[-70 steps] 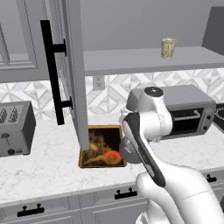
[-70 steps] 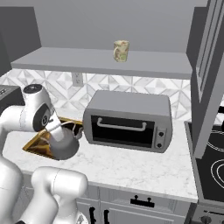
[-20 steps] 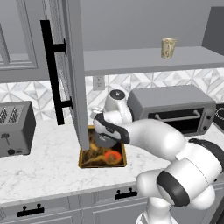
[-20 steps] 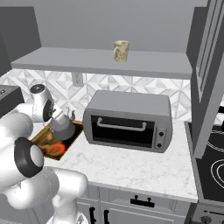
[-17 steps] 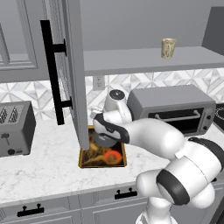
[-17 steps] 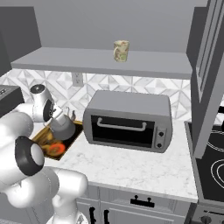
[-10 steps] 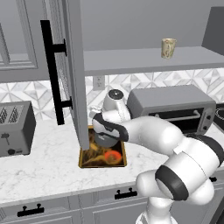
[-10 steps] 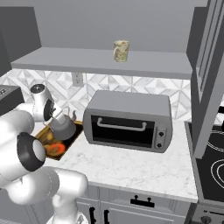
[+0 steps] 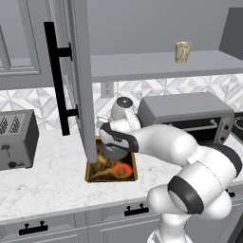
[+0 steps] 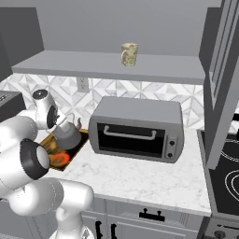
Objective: Pick the kettle from the counter and place it on the tray. Then pick the mug from the cabinet and place it on the tray. Then close the cabinet doors.
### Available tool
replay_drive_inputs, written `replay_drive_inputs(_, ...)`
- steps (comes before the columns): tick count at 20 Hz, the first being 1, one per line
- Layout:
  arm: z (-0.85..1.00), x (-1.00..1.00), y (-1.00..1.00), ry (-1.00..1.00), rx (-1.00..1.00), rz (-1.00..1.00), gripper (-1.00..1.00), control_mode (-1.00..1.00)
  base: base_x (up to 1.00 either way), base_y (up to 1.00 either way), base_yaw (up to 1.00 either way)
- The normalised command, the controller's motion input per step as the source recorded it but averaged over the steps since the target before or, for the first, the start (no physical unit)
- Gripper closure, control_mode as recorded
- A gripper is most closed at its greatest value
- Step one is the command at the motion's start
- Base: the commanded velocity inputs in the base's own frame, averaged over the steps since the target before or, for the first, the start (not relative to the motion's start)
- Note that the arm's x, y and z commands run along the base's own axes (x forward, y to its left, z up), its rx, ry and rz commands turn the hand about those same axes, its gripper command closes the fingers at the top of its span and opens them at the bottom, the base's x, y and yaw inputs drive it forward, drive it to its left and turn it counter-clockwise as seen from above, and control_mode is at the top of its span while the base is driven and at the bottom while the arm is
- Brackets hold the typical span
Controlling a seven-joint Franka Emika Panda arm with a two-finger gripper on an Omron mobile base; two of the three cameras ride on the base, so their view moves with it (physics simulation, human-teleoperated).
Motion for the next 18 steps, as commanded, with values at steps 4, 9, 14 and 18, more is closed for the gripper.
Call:
replay_drive_inputs(4, 0.0, 0.0, -0.02, -0.01, -0.04, 0.01, -1.0, -1.0, 0.0, 0.0, 0.0)
replay_drive_inputs(9, 0.09, -0.08, -0.02, -0.01, -0.01, 0.05, -1.0, -1.0, 0.0, 0.0, 0.0)
replay_drive_inputs(14, 0.37, -0.18, 0.0, -0.13, 0.0, 0.09, -1.0, -1.0, 0.0, 0.0, 0.0)
replay_drive_inputs(18, 0.34, -0.36, -0.01, -0.08, 0.0, 0.08, -1.0, -1.0, 0.0, 0.0, 0.0)
